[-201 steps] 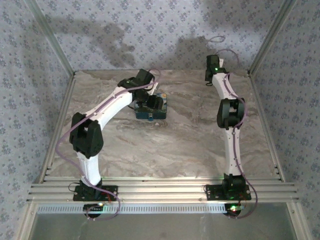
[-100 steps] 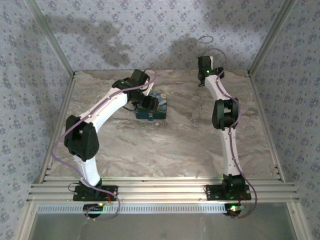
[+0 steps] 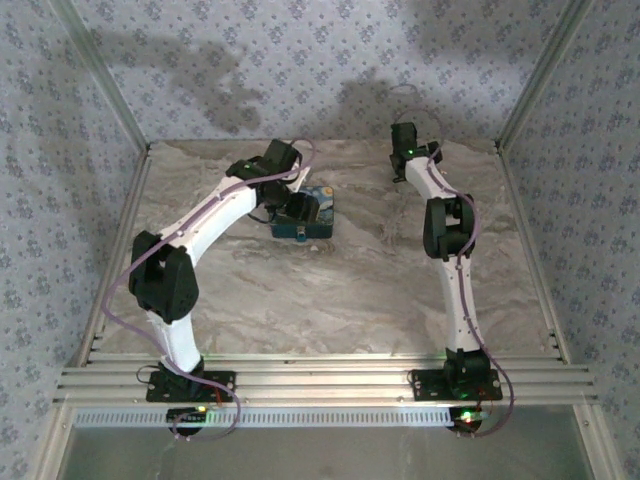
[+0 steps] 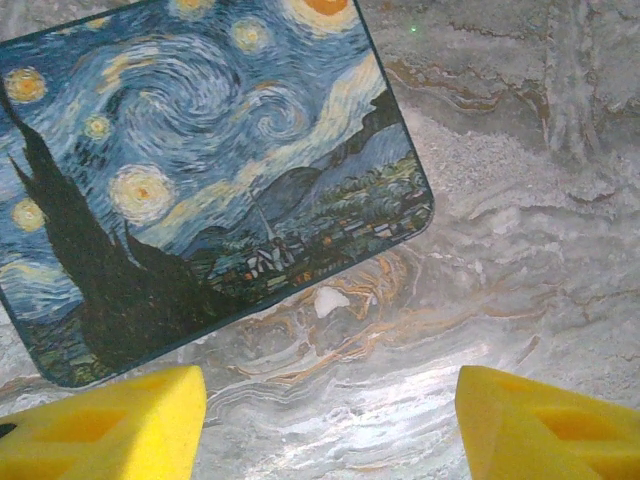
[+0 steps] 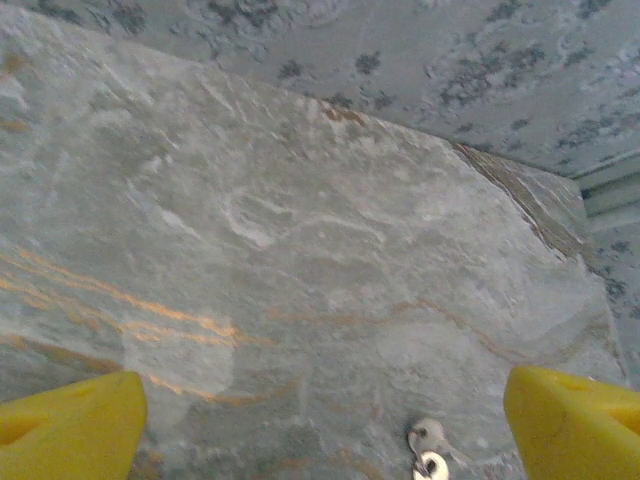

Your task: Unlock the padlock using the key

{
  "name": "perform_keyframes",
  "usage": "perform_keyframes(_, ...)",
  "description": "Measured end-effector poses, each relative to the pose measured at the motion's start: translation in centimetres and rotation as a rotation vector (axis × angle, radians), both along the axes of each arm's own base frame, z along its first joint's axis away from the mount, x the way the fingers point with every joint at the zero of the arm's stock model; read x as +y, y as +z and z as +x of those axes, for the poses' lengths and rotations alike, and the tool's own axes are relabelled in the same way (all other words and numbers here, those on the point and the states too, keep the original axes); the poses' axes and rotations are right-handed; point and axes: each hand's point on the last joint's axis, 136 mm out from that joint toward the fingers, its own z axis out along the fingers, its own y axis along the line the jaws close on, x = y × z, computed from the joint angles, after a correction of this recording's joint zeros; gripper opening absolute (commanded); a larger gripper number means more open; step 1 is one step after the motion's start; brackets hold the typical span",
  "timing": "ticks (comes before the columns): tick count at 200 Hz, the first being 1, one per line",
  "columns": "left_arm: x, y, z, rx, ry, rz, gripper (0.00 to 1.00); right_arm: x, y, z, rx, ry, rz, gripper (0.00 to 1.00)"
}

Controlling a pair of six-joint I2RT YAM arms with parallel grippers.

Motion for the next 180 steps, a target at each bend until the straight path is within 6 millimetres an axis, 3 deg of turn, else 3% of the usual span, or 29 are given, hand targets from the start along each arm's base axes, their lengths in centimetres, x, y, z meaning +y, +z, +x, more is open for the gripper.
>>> perform_keyframes(40,-0.7,0.5,-0.6,-0.009,-0.019,-0.005,0.67,-0.5,-0.6,-2.7,0.024,-0.060,-0.019,0.91)
perform_keyframes(107,0.2,2.5,-2.0,-0.045,-0.019,-0.024,0.68,1.5,-0.7,-7.6,0.078,-0.022,-0.056,0.86)
perform_keyframes(180,0.0,2.4,-2.2,-0.042,-0.026,-0.023,0.68,0.9,-0.5,-8.7,0.141,-0.004,-0.060,0.86)
